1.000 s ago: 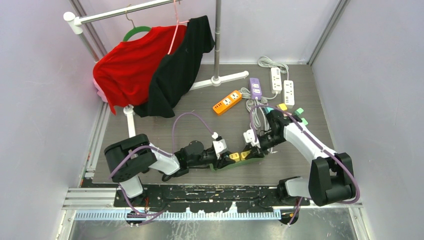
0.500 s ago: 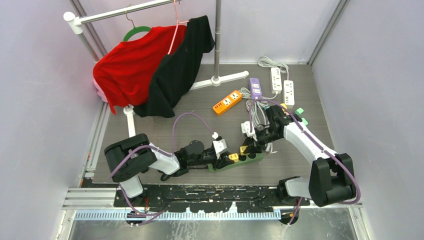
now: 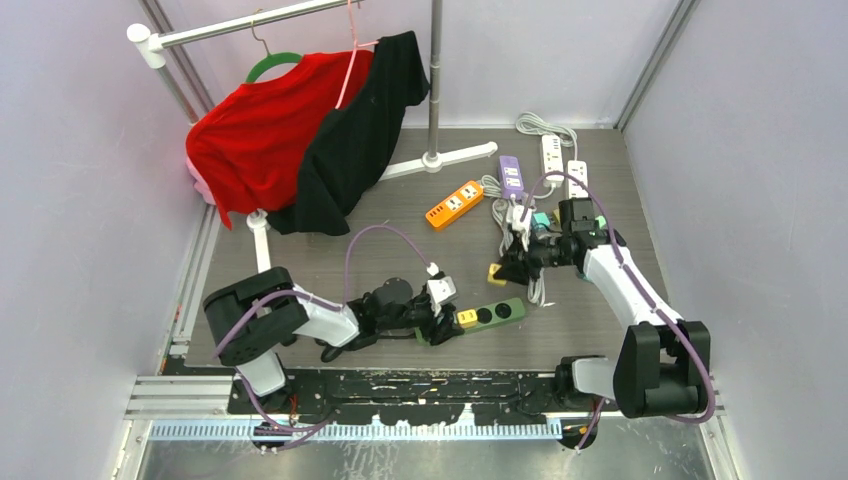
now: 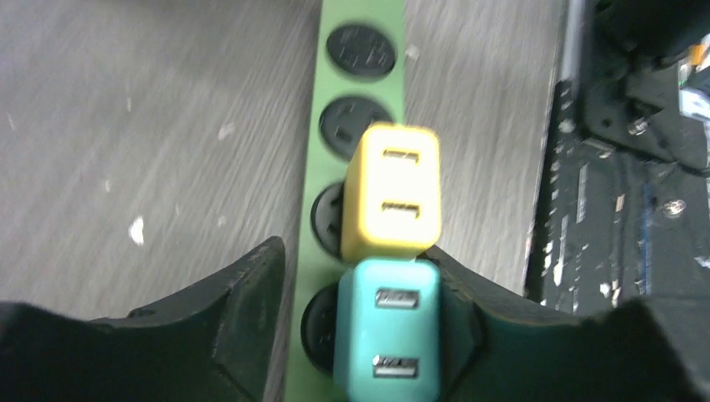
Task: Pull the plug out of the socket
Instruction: Remove the plug from the socket, then place the plug at the center of the board.
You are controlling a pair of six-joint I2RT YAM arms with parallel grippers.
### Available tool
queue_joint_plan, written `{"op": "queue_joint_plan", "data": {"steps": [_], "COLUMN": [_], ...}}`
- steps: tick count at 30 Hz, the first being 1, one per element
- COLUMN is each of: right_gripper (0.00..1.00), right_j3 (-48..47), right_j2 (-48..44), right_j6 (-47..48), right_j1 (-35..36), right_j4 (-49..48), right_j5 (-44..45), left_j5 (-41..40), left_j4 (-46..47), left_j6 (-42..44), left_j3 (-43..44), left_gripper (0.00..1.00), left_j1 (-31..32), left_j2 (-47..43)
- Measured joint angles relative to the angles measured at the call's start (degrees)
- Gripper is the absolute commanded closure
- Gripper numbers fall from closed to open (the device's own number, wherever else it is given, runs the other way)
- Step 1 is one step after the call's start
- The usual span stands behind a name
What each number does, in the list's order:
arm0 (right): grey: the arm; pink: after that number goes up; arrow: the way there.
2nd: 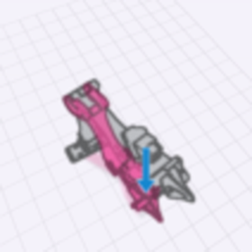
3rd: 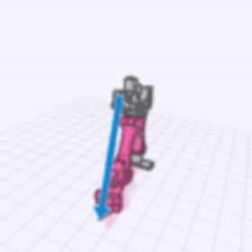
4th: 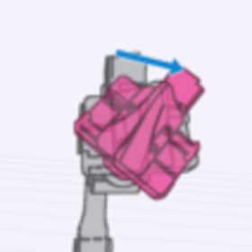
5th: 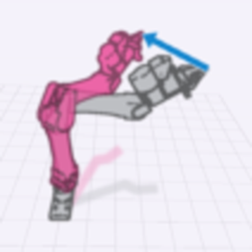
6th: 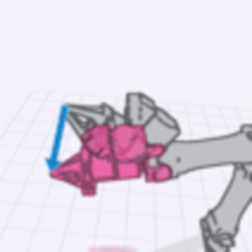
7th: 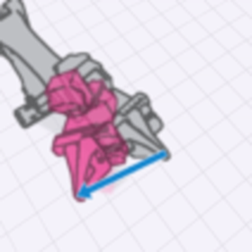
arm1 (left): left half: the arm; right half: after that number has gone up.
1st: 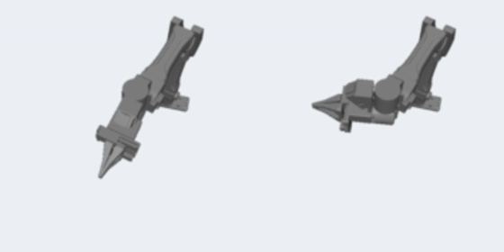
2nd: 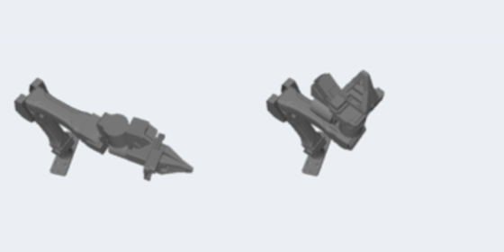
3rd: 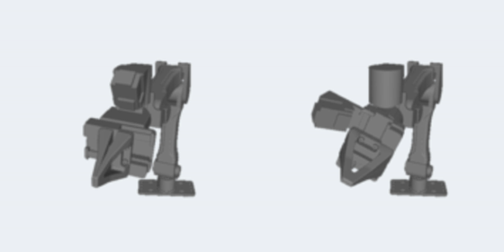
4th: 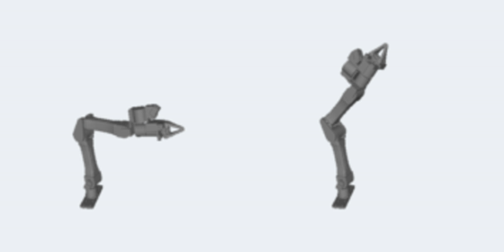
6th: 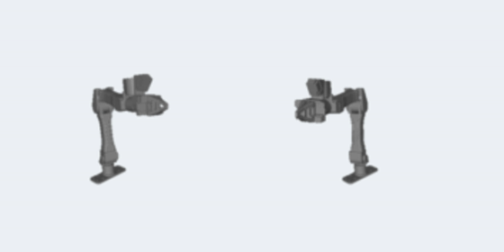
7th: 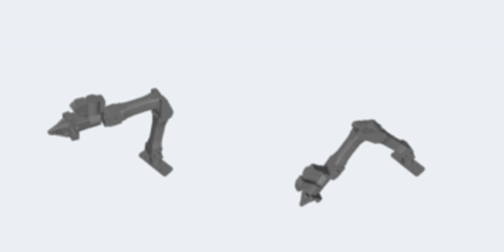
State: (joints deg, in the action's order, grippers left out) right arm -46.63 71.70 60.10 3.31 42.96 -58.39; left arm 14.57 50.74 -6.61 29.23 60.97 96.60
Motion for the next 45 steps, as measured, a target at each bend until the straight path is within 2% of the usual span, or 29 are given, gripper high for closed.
{"op": "queue_joint_plan", "data": {"steps": [2, 5, 7, 9, 16, 19, 22, 24, 29, 32, 39, 45], "right_gripper": [0.94, 0.92, 0.88, 0.86, 0.64, 0.51, 0.45, 0.43, 0.41, 0.4, 0.4, 0.37], "right_j3": [1.75, 3.61, 3.63, 3.89, 4.46, 4.46, 4.46, 4.46, 4.33, 3.52, 2.64, 2.71], "right_j2": [-0.57, 0.33, 1.75, 3.08, 8.44, 9.35, 9.33, 9.29, 7.78, 4.94, -3.56, -6.03], "right_j6": [-12.31, -28.37, -34.71, -39.41, -52.41, -56.48, -58.55, -58.75, -58.25, -55.82, -43.52, -19.76], "right_j1": [-0.24, -0.22, 0.0, 0.83, 5.18, 5.22, 5.2, 5.2, 4.59, 3.58, 1.81, 1.84], "right_j4": [-9.46, -20.06, -24.24, -28.0, -36.17, -38.21, -39.6, -39.67, -38.34, -35.45, -28.7, -13.92], "right_j5": [3.48, 9.66, 11.96, 14.1, 23.52, 27.28, 29.99, 31.47, 33.79, 31.06, 13.16, -2.49], "left_j5": [-0.96, -2.51, -3.1, -3.76, -6.27, -7.37, -8.48, -8.85, -9.68, -11.41, -12.37, -11.1], "left_j4": [-4.37, -11.1, -14.23, -17.49, -24.44, -25.0, -25.11, -24.61, -23.08, -22.97, -19.93, -17.99], "left_j6": [-0.7, -1.22, -1.44, -1.6, -1.92, -2.32, -3.78, -5.6, -10.67, -14.6, -19.3, -19.37], "left_j3": [0.11, 0.96, 1.84, 2.99, 4.76, 3.63, 0.46, -2.45, -10.73, -14.88, -20.76, -21.14], "left_gripper": [0.29, 0.26, 0.24, 0.24, 0.23, 0.23, 0.24, 0.22, 0.0, 0.0, 0.0, 0.0], "left_j1": [-0.22, -0.52, -0.52, -0.57, -0.66, -0.74, -0.79, -0.81, -0.87, -0.9, -0.98, -0.98], "left_j2": [0.0, -0.42, -1.57, -3.54, -13.9, -19.45, -26.73, -31.52, -40.52, -44.74, -51.19, -52.13]}}
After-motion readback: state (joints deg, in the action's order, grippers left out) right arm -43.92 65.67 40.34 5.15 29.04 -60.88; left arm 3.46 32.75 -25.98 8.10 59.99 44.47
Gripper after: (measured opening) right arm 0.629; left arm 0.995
